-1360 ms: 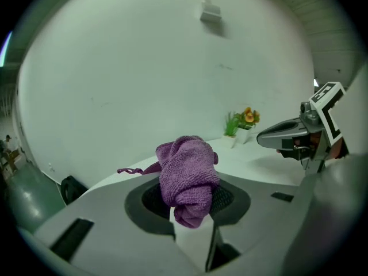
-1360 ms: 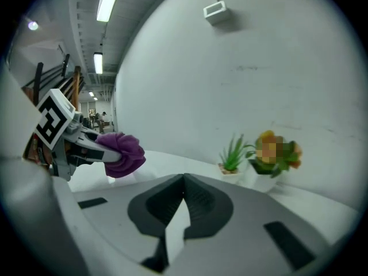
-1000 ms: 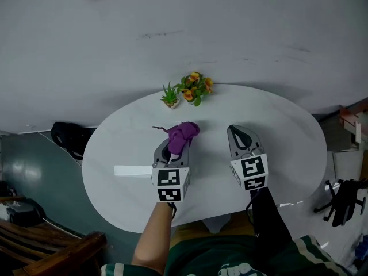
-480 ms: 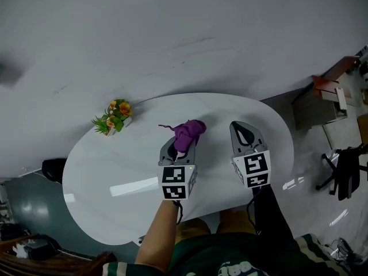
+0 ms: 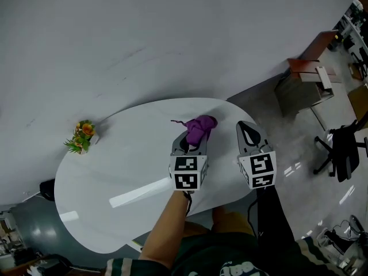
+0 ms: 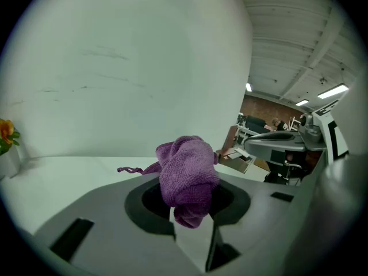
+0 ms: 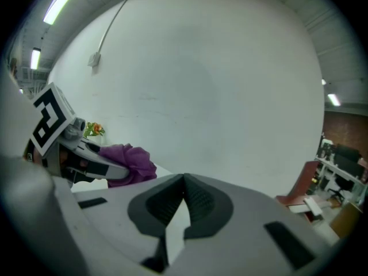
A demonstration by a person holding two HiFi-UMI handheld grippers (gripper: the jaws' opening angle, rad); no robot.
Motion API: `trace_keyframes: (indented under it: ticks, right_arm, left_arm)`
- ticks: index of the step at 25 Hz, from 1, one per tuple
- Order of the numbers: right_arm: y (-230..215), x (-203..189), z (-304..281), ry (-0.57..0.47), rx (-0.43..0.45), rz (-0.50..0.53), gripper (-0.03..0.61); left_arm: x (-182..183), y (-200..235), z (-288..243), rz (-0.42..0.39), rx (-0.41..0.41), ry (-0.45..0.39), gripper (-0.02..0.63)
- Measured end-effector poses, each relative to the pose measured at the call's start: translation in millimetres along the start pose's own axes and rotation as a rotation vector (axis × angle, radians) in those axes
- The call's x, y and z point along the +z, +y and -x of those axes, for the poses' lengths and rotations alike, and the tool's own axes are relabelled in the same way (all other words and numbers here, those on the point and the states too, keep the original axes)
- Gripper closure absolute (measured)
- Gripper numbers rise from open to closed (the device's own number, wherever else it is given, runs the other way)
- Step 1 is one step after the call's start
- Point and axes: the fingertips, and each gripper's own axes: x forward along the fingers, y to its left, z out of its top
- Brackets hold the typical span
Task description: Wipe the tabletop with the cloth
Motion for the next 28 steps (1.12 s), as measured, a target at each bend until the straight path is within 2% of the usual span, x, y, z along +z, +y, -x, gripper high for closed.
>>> trace_keyframes:
  ticks: [8, 12, 16, 22, 28]
  right_arm:
    - [-65.7, -25.5, 29.3, 0.018, -0.063, -0.037, 0.575]
    - [-79.5, -39.0, 35.9, 0.031, -0.079, -0.050, 0.575]
    - [-82.6, -47.5, 37.8, 0.040, -0.083, -0.053, 0.575]
    - [-70.8, -44.6, 33.8, 0.040, -0.054, -0.044, 0.575]
    - [-40.3, -32.9, 17.7, 0.030, 0.007, -0.015, 0.575]
  left_arm:
    - [-6.7, -73.4, -60.0, -0.012, -0.059, 0.076, 0.488]
    - [-21.0, -95.4, -80.5, -0.013, -0.083, 0.131, 0.488]
    - [-48.4, -93.9, -93.2, -0.058, -0.047, 0.210, 0.487]
    - [-54.7, -83.1, -83.9, -0.084, -0.020, 0.210, 0.485]
    - [-60.2, -54.5, -63.6, -0.070, 0.022, 0.207, 0.485]
